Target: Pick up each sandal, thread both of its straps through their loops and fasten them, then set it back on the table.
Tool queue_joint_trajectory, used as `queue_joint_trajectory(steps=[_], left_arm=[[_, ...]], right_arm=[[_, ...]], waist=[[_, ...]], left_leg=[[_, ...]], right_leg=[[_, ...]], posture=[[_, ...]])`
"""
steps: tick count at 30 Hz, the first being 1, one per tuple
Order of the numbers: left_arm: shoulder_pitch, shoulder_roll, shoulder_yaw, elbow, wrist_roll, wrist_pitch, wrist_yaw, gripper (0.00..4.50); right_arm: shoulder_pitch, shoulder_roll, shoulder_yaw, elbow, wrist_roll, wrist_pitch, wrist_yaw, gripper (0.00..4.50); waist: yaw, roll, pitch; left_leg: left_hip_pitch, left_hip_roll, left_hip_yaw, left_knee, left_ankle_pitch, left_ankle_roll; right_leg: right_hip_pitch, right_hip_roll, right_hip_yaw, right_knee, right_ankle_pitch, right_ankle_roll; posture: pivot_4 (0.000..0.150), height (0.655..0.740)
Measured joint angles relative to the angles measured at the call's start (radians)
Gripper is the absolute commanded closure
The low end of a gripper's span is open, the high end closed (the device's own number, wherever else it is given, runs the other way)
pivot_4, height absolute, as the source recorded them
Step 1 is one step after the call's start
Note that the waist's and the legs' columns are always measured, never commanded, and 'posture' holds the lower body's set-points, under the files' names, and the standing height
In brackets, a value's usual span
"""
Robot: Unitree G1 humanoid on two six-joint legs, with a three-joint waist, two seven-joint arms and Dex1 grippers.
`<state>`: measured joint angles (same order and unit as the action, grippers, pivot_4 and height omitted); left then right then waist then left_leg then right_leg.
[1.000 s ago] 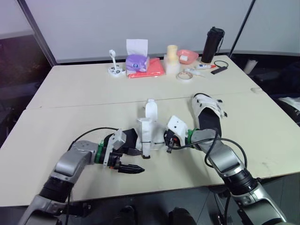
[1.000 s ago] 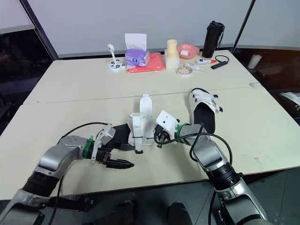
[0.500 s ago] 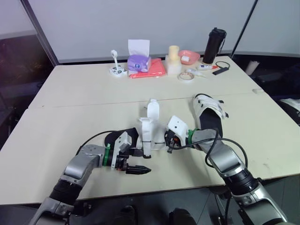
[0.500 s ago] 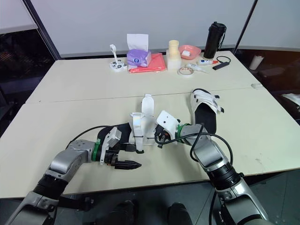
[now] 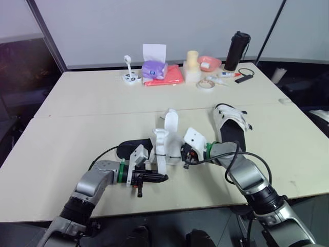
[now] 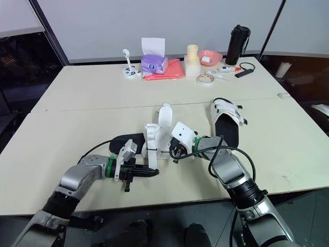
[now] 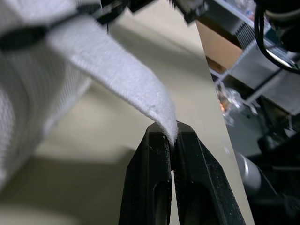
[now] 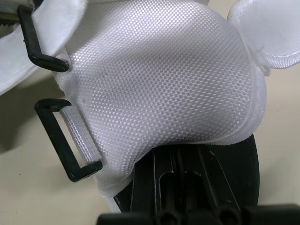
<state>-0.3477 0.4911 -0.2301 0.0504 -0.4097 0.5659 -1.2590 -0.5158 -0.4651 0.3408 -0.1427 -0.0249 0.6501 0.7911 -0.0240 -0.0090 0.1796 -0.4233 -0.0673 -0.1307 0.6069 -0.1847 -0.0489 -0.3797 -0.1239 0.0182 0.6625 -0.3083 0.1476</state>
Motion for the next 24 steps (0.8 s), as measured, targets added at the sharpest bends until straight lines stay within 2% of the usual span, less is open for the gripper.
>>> queue_joint_trajectory(steps=[5,9,24], left_arm=[[0.06,0.143,-0.028,-0.117,-0.047,0.084,-0.102,4.46],[0.083,0.201,-0.031,-0.168,-0.067,0.102,-0.156,4.46],[0.069,0.187,-0.024,-0.223,-0.132,0.073,-0.171,4.46]], right_arm=[[-0.001,0.004,0.003,-0.002,0.001,-0.002,0.0,4.5],[-0.001,0.004,0.002,-0.002,0.001,-0.003,0.0,4.5],[-0.001,0.011,0.005,-0.002,0.001,-0.009,0.0,4.5]], waist=[[-0.01,0.0,0.0],[-0.012,0.0,0.0],[-0.017,0.0,0.0]], left_leg=[[-0.001,0.0,0.0,-0.003,0.0,0.0],[-0.001,0.001,0.0,-0.003,0.0,0.0],[-0.001,0.002,0.001,-0.007,0.0,0.0]], right_leg=[[-0.002,0.0,0.0,0.0,-0.001,-0.002],[-0.002,0.0,0.0,0.0,-0.001,-0.002],[-0.004,0.0,0.0,-0.002,-0.001,-0.002]], posture=[[0.15,0.74],[0.15,0.74],[0.15,0.74]])
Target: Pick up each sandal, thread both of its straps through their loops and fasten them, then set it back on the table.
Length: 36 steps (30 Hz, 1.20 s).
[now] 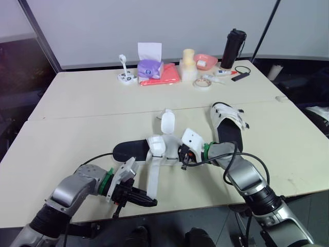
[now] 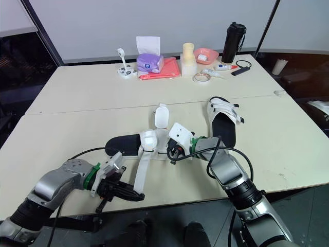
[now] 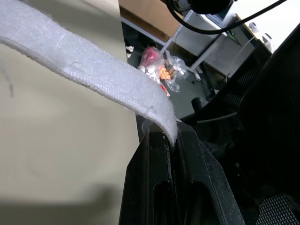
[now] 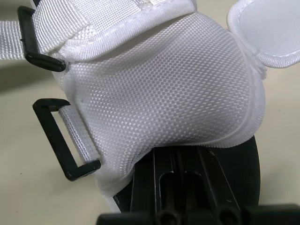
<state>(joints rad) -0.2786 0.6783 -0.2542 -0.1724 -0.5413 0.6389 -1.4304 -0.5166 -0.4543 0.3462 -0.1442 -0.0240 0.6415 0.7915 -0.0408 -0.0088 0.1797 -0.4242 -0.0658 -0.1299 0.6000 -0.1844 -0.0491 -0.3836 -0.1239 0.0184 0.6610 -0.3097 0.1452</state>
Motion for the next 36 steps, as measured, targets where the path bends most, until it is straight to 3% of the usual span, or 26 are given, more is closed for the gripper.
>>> queue_joint_trajectory(steps=[13,36], left_arm=[[-0.199,-0.051,0.092,-0.045,-0.167,0.118,0.062,4.46],[-0.372,-0.126,0.241,0.048,-0.368,0.318,0.231,4.46]], right_arm=[[-0.002,0.001,0.001,0.003,0.0,-0.005,0.0,4.5],[-0.01,0.003,0.0,0.01,0.001,-0.03,0.004,4.5]], waist=[[-0.002,0.0,0.0],[-0.003,-0.001,0.001]], left_leg=[[0.0,0.0,0.0,-0.001,0.0,0.0],[0.0,0.001,0.001,-0.001,0.001,-0.001]], right_leg=[[0.0,0.001,0.0,0.0,0.0,0.0],[-0.001,0.002,0.0,0.001,0.0,0.0]], posture=[[0.15,0.74],[0.15,0.74]])
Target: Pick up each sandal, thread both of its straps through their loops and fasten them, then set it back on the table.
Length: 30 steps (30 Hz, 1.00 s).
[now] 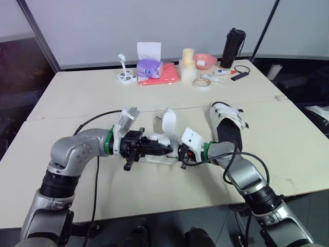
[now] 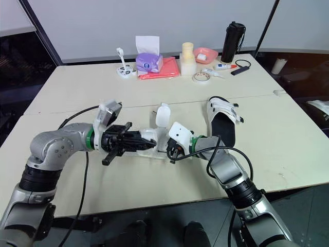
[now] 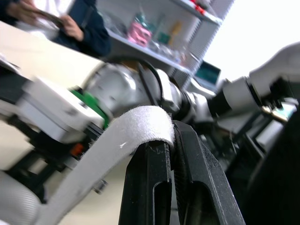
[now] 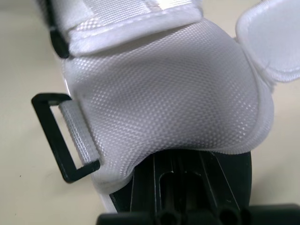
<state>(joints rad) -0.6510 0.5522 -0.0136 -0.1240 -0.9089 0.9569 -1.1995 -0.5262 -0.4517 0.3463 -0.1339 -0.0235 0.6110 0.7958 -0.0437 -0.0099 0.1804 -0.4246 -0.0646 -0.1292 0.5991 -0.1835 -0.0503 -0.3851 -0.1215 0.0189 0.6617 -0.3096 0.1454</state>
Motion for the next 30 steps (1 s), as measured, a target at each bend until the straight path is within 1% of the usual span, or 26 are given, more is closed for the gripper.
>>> queue_joint_trajectory(steps=[7,14,20,25,30], left_arm=[[-0.045,-0.043,0.012,0.143,0.01,0.008,0.038,4.46],[-0.102,-0.121,0.012,0.346,0.087,-0.037,0.093,4.46],[-0.148,-0.179,0.026,0.523,0.154,-0.131,0.102,4.46],[-0.159,-0.207,0.031,0.632,0.204,-0.198,0.089,4.46],[-0.187,-0.241,0.038,0.718,0.224,-0.209,0.062,4.46]], right_arm=[[-0.002,0.001,0.006,0.005,-0.002,0.002,-0.002,4.5],[-0.001,0.001,0.008,0.008,-0.001,0.008,-0.003,4.5],[0.002,0.0,0.008,0.001,-0.001,0.015,-0.005,4.5],[0.002,0.0,0.008,-0.001,-0.001,0.02,-0.005,4.5],[0.002,0.0,0.008,-0.002,-0.002,0.021,-0.005,4.5]], waist=[[0.001,0.0,0.0],[0.004,-0.001,0.0],[0.004,-0.001,0.0],[0.004,-0.001,0.0],[0.004,-0.001,0.0]], left_leg=[[0.0,0.0,0.0,0.0,0.0,0.0],[0.0,0.0,0.0,0.001,0.001,-0.001],[0.0,0.0,0.002,0.001,0.001,-0.001],[0.0,0.0,0.003,0.001,0.001,-0.001],[0.0,0.0,0.003,0.001,0.001,-0.001]], right_leg=[[0.0,0.0,0.0,0.0,0.0,0.0],[0.0,0.0,0.0,0.0,0.0,0.0],[0.0,0.0,0.0,0.0,0.0,0.0],[0.0,0.0,0.0,0.0,0.0,0.0],[0.001,0.0,-0.001,0.001,0.0,0.0]], posture=[[0.15,0.74],[0.15,0.74],[0.15,0.74],[0.15,0.74],[0.15,0.74]])
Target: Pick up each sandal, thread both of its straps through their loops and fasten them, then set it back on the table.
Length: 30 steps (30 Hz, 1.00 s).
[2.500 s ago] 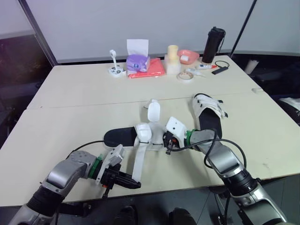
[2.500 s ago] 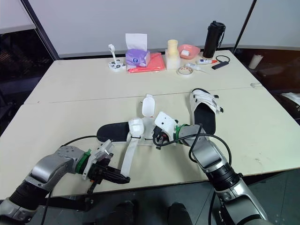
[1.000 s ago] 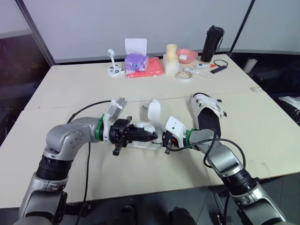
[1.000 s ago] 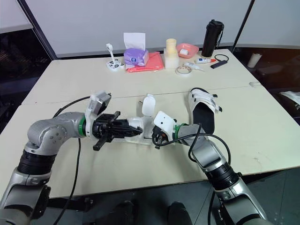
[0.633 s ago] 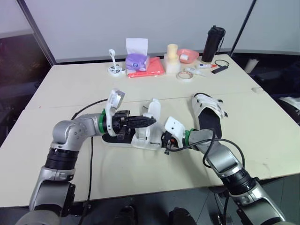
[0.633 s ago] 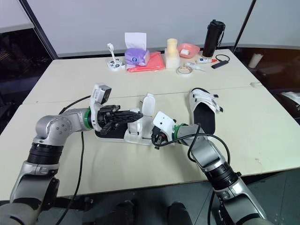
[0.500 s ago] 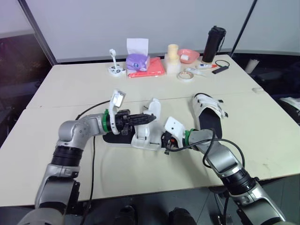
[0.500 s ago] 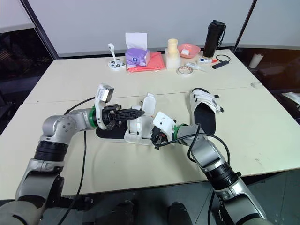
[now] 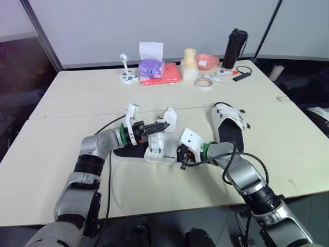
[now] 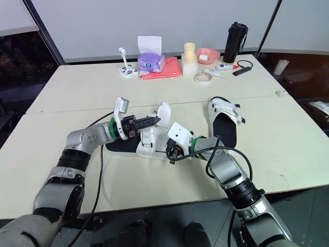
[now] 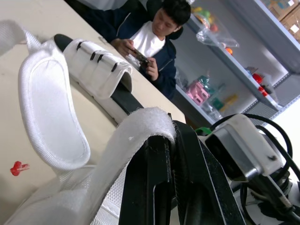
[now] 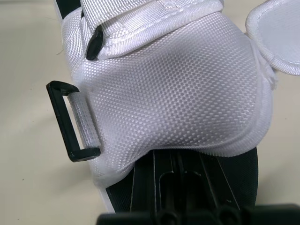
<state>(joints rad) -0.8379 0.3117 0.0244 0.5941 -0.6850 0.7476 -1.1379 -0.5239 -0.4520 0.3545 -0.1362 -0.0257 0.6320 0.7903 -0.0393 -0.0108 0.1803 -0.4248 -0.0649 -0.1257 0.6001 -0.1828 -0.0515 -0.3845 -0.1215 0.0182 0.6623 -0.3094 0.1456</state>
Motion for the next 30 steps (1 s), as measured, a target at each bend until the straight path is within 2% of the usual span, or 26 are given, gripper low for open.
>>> queue_joint_trajectory(steps=[4,12,15,22,30], left_arm=[[-0.029,-0.031,0.023,0.068,0.0,0.017,-0.01,4.46],[-0.041,-0.057,0.049,0.082,0.012,0.058,0.031,4.46],[-0.041,-0.062,0.05,0.089,0.025,0.059,0.051,3.51],[-0.04,-0.063,0.102,0.111,0.024,0.078,0.083,0.03],[-0.025,-0.036,0.248,0.194,0.022,0.0,0.193,0.03]], right_arm=[[0.0,0.0,0.0,0.0,0.0,0.001,0.0,4.5],[0.0,0.0,0.001,-0.001,-0.001,0.002,-0.002,4.5],[0.0,0.0,0.002,-0.002,0.0,0.003,-0.003,4.5],[0.001,0.0,0.003,-0.005,0.0,0.009,-0.008,4.5],[0.004,0.001,0.005,-0.008,0.0,0.008,-0.01,4.5]], waist=[[0.0,0.0,0.0],[-0.001,0.0,0.0],[-0.001,0.0,0.0],[-0.001,-0.001,-0.001],[-0.002,-0.001,-0.001]], left_leg=[[0.0,0.0,0.0,0.0,0.0,0.0],[0.0,0.0,0.0,0.0,0.0,0.0],[0.0,0.0,0.0,0.0,0.0,0.0],[0.001,0.0,0.0,0.001,0.0,0.0],[0.001,0.0,-0.001,0.002,0.0,0.0]], right_leg=[[0.0,0.0,0.0,0.0,0.0,0.0],[0.0,0.0,0.0,0.001,0.0,0.0],[0.0,0.0,0.0,0.001,0.0,0.0],[0.001,0.0,-0.001,0.001,0.0,0.0],[0.001,0.0,0.0,0.002,0.0,0.0]], posture=[[0.15,0.74],[0.15,0.74],[0.15,0.74],[0.15,0.74],[0.15,0.74]])
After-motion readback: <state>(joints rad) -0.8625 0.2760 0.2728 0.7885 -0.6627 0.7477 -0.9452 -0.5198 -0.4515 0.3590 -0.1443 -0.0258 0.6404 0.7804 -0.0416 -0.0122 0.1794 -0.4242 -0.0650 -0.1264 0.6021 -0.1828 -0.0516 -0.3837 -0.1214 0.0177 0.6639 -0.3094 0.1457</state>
